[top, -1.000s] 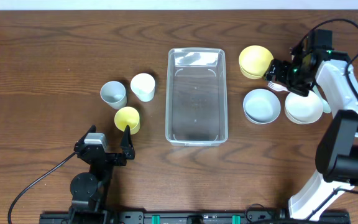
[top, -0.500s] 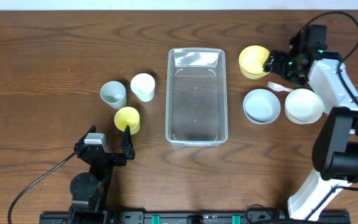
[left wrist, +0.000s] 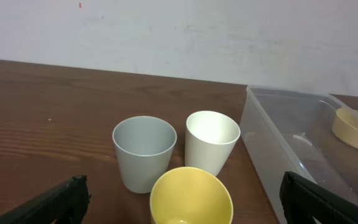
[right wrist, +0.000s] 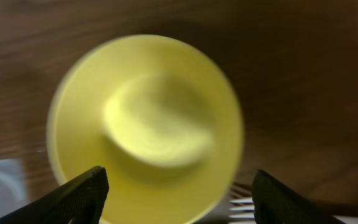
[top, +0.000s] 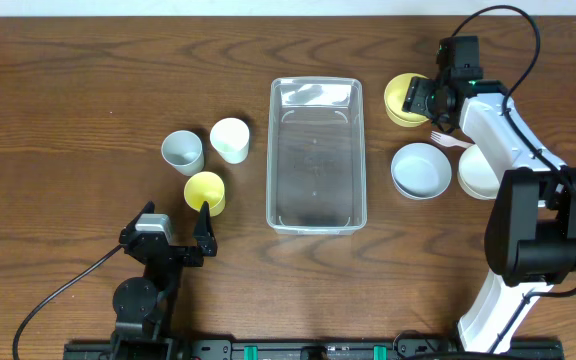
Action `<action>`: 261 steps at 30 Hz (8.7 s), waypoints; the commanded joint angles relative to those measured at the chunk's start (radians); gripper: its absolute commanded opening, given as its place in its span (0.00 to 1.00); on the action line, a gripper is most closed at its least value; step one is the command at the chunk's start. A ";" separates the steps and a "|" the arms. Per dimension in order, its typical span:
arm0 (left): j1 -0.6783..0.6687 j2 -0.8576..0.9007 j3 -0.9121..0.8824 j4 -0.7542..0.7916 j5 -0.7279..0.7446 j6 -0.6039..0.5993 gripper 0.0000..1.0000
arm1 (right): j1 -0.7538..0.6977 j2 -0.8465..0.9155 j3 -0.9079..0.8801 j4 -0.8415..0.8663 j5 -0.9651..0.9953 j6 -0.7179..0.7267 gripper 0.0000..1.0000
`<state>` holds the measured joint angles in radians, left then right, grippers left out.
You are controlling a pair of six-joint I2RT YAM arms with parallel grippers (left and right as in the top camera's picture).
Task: Pack container
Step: 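Grasp the rim of the yellow bowl with the right gripper, then lift the yellow bowl and carry it into the clear container, then release the yellow bowl in the container and withdraw right gripper, then grasp the rim of the white bowl with the right gripper, then carry the white bowl and stack it onto the yellow bowl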
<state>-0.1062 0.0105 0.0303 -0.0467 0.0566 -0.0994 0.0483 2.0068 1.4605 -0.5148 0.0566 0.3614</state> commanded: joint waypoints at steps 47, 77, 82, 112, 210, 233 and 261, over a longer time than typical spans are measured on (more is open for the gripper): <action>0.005 -0.005 -0.026 -0.019 0.004 0.014 0.98 | -0.120 -0.021 0.123 -0.123 -0.095 0.072 0.01; 0.005 -0.005 -0.026 -0.019 0.004 0.014 0.98 | 0.413 -0.071 0.143 -0.062 -0.029 0.023 0.02; 0.005 -0.005 -0.026 -0.019 0.003 0.014 0.98 | 0.418 -0.011 0.143 -0.061 -0.022 0.035 0.02; 0.005 -0.005 -0.026 -0.019 0.004 0.014 0.98 | 0.418 0.043 0.140 -0.095 0.007 0.038 0.01; 0.005 -0.005 -0.026 -0.019 0.004 0.014 0.98 | -0.411 -0.523 -0.429 -0.380 -0.098 0.341 0.45; 0.005 -0.005 -0.026 -0.019 0.003 0.014 0.98 | -0.410 -0.465 -0.742 0.113 -0.053 0.314 0.37; 0.005 -0.005 -0.026 -0.019 0.004 0.014 0.98 | -0.408 -0.536 -0.379 -0.079 -0.171 0.135 0.01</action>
<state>-0.1062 0.0101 0.0303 -0.0467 0.0566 -0.0994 -0.3542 1.5291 0.9932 -0.5781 -0.0368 0.5797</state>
